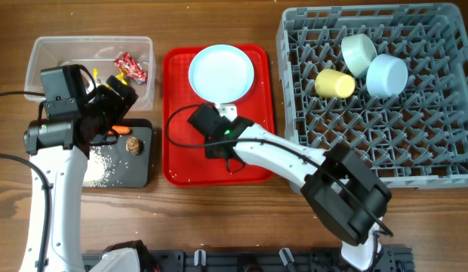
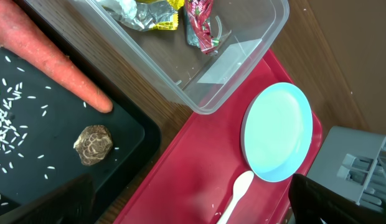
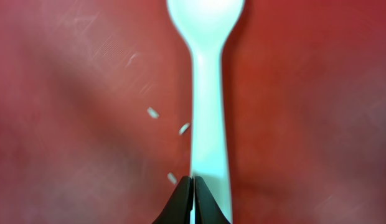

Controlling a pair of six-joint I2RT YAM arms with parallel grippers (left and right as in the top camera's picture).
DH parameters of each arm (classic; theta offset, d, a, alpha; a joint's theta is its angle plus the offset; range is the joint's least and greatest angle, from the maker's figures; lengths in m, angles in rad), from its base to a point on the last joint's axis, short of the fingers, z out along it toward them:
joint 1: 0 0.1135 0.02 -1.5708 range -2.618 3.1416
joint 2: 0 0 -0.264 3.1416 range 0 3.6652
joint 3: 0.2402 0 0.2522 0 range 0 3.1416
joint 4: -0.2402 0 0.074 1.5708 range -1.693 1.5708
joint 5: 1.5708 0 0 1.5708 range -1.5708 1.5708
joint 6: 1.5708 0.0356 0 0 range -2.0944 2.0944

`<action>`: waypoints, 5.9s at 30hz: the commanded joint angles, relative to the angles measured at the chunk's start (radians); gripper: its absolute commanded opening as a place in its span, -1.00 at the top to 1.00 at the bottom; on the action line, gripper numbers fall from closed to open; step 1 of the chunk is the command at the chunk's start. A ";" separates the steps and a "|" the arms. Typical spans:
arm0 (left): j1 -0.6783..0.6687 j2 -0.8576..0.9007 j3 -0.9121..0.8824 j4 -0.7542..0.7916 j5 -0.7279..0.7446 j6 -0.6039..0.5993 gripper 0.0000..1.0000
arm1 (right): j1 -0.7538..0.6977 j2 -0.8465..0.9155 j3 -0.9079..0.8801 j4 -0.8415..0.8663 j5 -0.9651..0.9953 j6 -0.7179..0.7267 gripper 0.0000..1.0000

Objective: Sort waste into correct bins and load items into the dishwasher rack
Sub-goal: 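Align the right gripper along the spoon handle and lower it, then close the right gripper on the spoon handle and lift it, then carry the spoon right and drop it into the rack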

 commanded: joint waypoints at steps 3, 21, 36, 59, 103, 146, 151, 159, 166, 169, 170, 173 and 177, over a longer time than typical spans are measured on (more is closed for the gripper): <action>0.006 -0.009 0.013 0.002 -0.003 -0.009 -1.00 | -0.006 0.011 0.006 0.006 -0.022 0.023 0.92; 0.006 -0.009 0.013 0.002 -0.003 -0.009 -0.99 | -0.012 0.008 0.215 -0.148 0.082 -0.233 0.74; 0.006 -0.009 0.013 0.002 -0.003 -0.009 -1.00 | -0.068 0.035 0.187 -0.150 -0.007 -0.246 0.50; 0.006 -0.009 0.013 0.002 -0.003 -0.009 -1.00 | -0.127 0.130 0.187 -0.161 -0.138 -0.278 0.38; 0.006 -0.009 0.013 0.002 -0.003 -0.009 -0.99 | -0.123 0.171 0.197 -0.126 -0.154 -0.252 0.56; 0.006 -0.009 0.013 0.002 -0.003 -0.009 -0.99 | -0.175 -0.110 0.230 -0.252 -0.187 -0.358 0.91; 0.006 -0.009 0.013 0.002 -0.002 -0.009 -1.00 | -0.252 -0.193 0.230 -0.301 -0.187 -0.392 0.91; 0.006 -0.006 0.013 0.002 -0.002 -0.009 -1.00 | -0.398 -0.270 0.230 -0.384 -0.186 -0.474 0.91; 0.006 -0.006 0.013 0.002 -0.003 -0.009 -1.00 | -0.543 -0.271 0.228 -0.439 -0.186 -0.554 0.91; 0.006 -0.006 0.013 0.002 -0.003 -0.009 -0.99 | -0.594 -0.271 0.227 -0.441 -0.186 -0.588 0.91; 0.006 -0.006 0.013 0.002 -0.003 -0.009 -0.99 | -0.607 -0.270 0.227 -0.442 -0.186 -0.592 0.92; 0.006 -0.006 0.013 0.002 -0.003 -0.009 -1.00 | -0.633 -0.269 0.223 -0.441 -0.186 -0.596 0.89; 0.006 -0.006 0.013 0.002 -0.003 -0.009 -1.00 | -0.642 -0.260 0.192 -0.407 -0.187 -0.604 0.84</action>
